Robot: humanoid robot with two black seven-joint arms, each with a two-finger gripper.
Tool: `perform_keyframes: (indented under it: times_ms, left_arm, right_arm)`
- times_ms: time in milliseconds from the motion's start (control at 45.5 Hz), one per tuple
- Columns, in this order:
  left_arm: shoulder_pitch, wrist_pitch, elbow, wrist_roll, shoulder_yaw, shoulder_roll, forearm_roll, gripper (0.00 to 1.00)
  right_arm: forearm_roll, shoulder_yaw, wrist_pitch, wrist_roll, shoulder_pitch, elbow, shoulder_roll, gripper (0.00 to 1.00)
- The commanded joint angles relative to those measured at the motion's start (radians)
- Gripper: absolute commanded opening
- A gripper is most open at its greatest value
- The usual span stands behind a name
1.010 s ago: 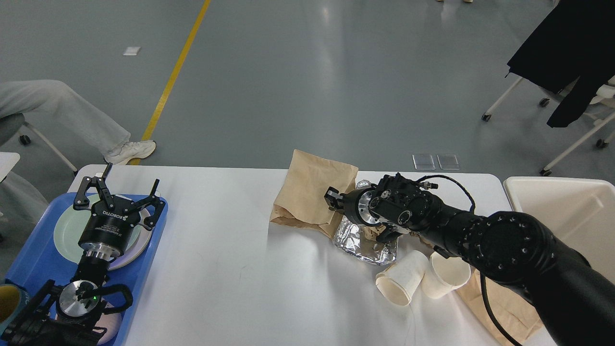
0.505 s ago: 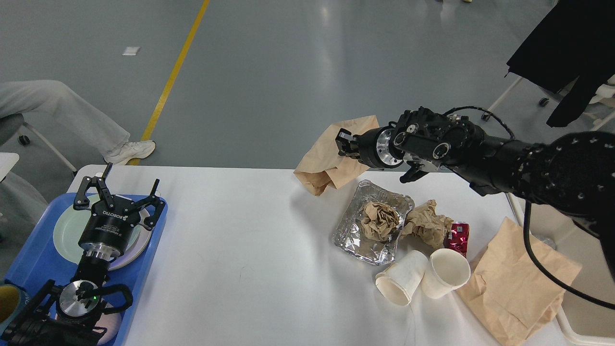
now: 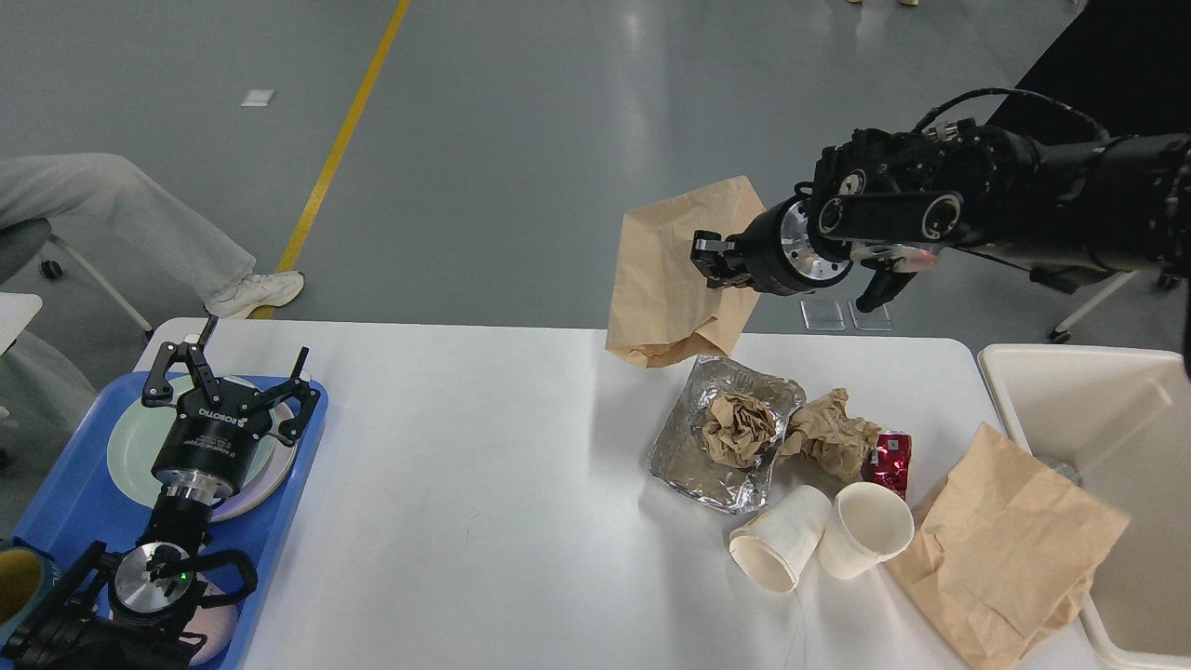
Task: Tidy desktop
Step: 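Carry the paper bag to the white bin and release it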
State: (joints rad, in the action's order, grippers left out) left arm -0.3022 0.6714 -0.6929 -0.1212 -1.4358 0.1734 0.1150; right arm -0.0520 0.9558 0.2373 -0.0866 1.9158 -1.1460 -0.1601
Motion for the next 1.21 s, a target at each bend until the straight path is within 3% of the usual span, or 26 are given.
perform_keyframes:
  times_ms: [0,241,483,922,1186]
  left_arm:
    - [0.000,-0.001,0.001,0.000,0.000,0.000,0.000,0.96]
    - [0.000,0.000,0.000,0.000,0.000,0.000,0.000,0.96]
    - [0.000,-0.001,0.001,0.000,0.000,0.000,0.000,0.96]
    - [0.000,0.000,0.001,0.000,0.002,0.000,0.000,0.96]
    - [0.000,0.000,0.001,0.000,0.002,0.000,0.000,0.96]
  right_arm:
    - [0.000,0.070,0.046,0.001,0.113,-0.099,-0.030,0.00]
    - [0.004,0.247,0.239,0.001,0.351,-0.242,-0.087,0.00]
    - [0.014,0.388,0.405,0.005,0.477,-0.308,-0.087,0.00]
    - [0.021,0.662,0.398,0.014,0.508,-0.360,-0.140,0.00]
    - [0.193,0.707,0.307,0.001,0.359,-0.212,-0.400,0.00]
